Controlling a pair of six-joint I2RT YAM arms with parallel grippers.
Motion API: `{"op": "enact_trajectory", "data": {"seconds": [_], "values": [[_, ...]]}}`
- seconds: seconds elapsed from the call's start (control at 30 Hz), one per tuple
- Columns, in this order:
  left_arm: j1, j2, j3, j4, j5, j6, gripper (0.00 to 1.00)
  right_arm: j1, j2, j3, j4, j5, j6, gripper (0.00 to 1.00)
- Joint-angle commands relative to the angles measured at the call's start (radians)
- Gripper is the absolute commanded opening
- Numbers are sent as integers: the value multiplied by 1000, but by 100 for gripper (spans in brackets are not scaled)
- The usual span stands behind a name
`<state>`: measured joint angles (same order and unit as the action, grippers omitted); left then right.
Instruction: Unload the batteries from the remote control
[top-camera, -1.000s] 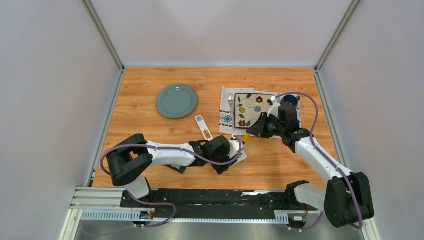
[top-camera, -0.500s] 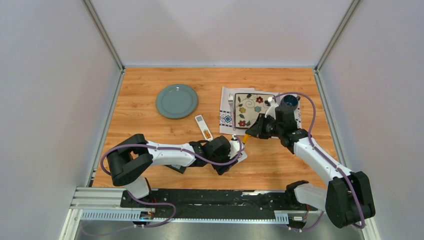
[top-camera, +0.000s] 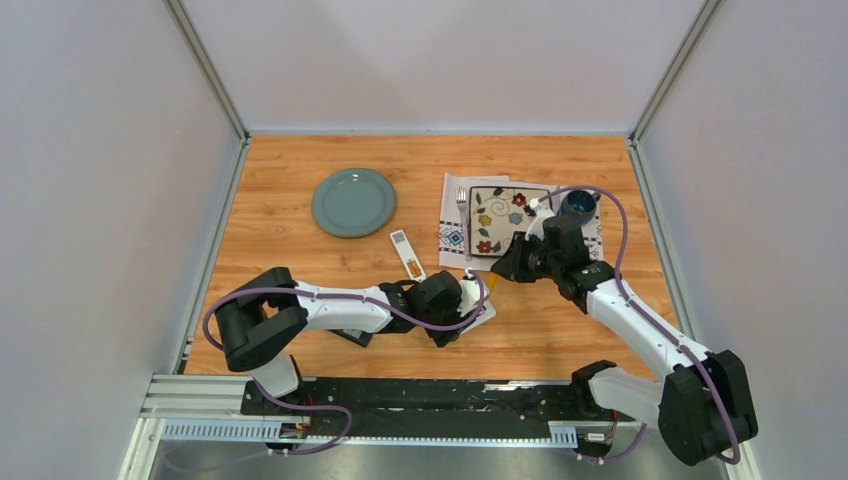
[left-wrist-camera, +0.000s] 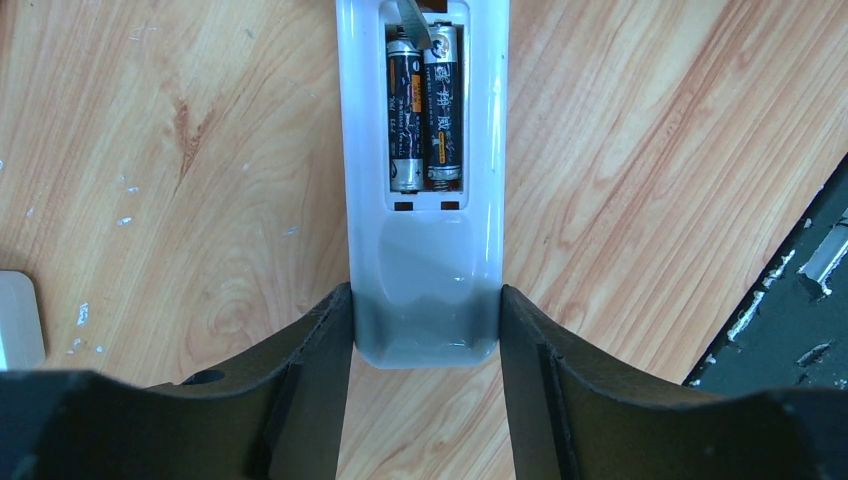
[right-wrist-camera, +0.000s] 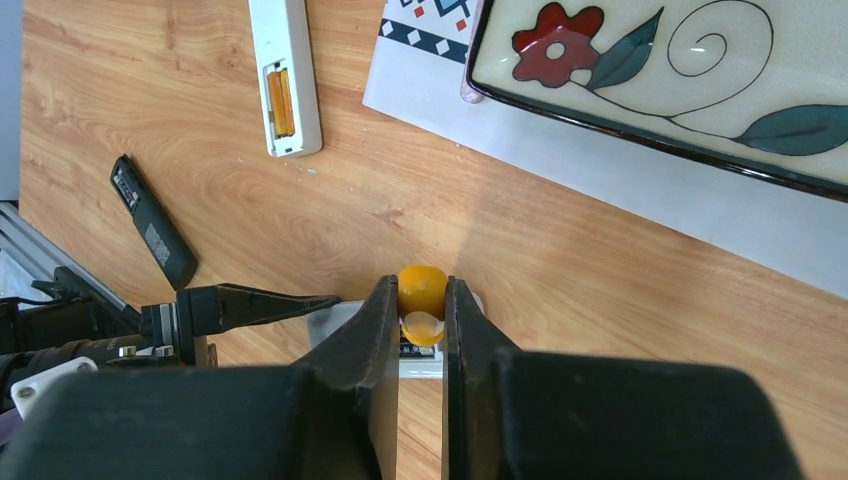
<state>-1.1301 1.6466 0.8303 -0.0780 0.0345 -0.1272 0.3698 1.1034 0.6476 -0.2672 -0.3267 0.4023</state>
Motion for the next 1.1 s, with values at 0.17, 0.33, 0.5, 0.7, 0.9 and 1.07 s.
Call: {"op": "enact_trajectory", "data": {"seconds": [0.17,0.33,0.5,0.7,0.9,1.07], "values": [[1,56,-17,-54,45,-2,45,12,-45,26,-7,51,-10,0],[1,64,-14,-52,47,-2,44,14,-62,30,-23,63,-13,0],[0,64,-16,-49,50,0,43,14,-62,26,-30,66,-14,0],[0,64,-16,-52,50,-3,42,15,-88,27,-46,81,-16,0],[0,67,-14,-52,53,-3,41,15,-99,29,-61,92,-19,0],[0,65,-14,-52,53,-5,41,15,-102,18,-67,92,-22,0]]}}
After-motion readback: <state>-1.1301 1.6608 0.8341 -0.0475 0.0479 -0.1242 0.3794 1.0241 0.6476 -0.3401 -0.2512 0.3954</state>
